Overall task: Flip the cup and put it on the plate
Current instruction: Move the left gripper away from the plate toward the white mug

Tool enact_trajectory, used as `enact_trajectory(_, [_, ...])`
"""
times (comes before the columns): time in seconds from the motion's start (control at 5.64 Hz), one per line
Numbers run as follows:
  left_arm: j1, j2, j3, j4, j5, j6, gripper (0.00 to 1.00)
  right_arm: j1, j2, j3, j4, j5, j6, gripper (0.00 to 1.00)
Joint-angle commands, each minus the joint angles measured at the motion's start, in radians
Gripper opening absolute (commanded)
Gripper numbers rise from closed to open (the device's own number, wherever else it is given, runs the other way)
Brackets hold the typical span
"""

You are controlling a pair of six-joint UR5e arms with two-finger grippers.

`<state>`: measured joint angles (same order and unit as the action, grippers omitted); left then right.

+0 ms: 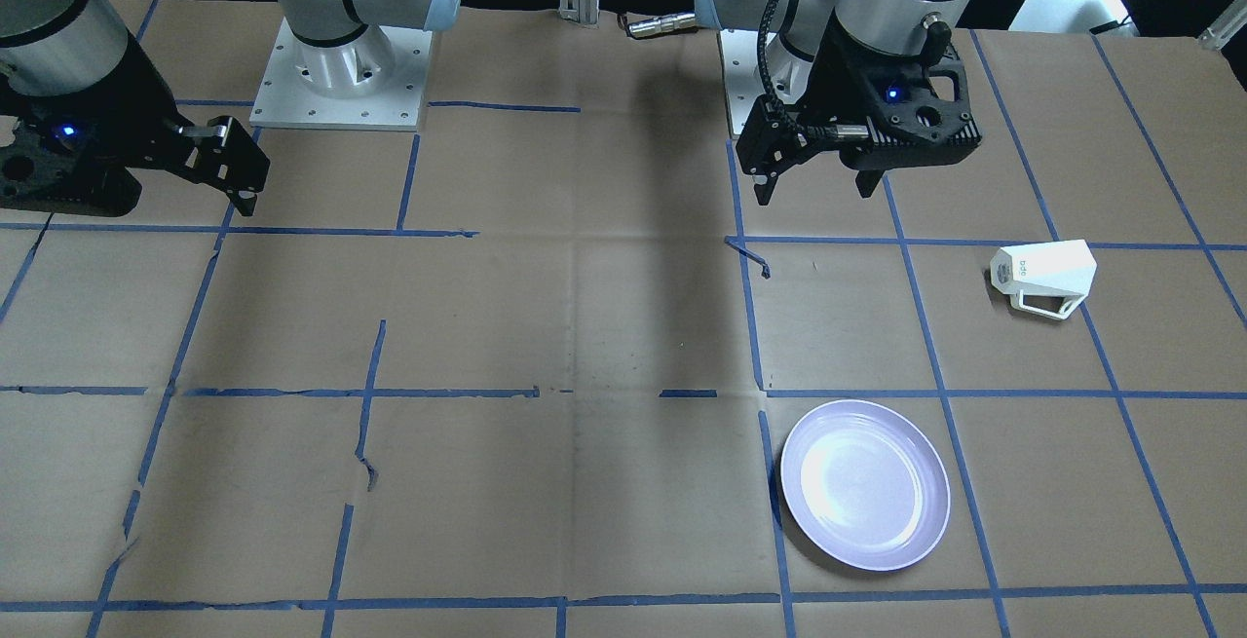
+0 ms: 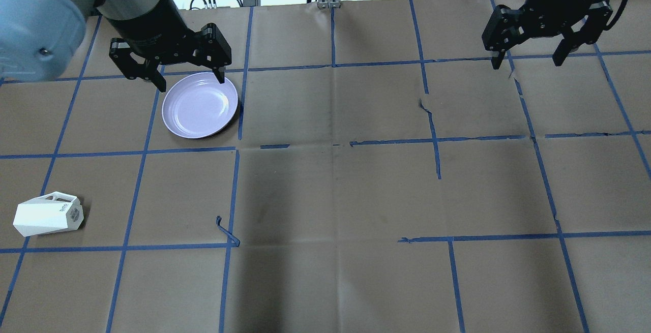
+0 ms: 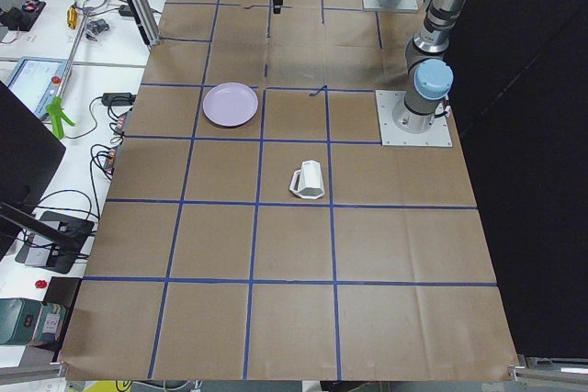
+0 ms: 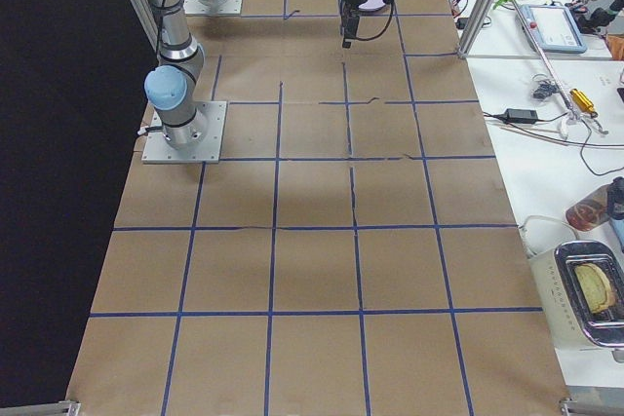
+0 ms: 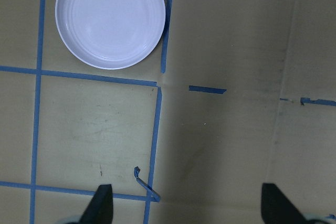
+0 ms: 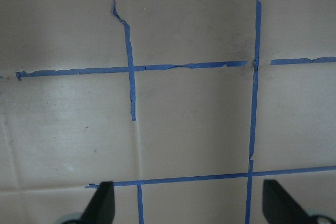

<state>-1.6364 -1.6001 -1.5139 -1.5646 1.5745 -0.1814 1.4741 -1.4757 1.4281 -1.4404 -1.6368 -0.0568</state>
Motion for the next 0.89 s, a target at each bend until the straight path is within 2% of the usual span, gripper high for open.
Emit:
enact_trajectory(0.0, [0.003,0.002,-0.002,0.0,0.002,0.002,0.98,0.0,0.0,0.0,0.0,0.0,0.0,1.0])
enact_trajectory(0.18, [0.007,0.002,-0.002,0.0,0.006,0.029,0.98,0.0,0.0,0.0,0.0,0.0,0.0,1.0])
enact_trajectory(0.35, [0.076,0.008,-0.002,-0.005,0.001,0.093,0.98,0.0,0.0,0.0,-0.002,0.0,0.0,1.0])
enact_trajectory(0.71, [0.371,0.072,-0.026,-0.087,-0.004,0.465,0.99,0.0,0.0,0.0,0.0,0.0,0.0,1.0])
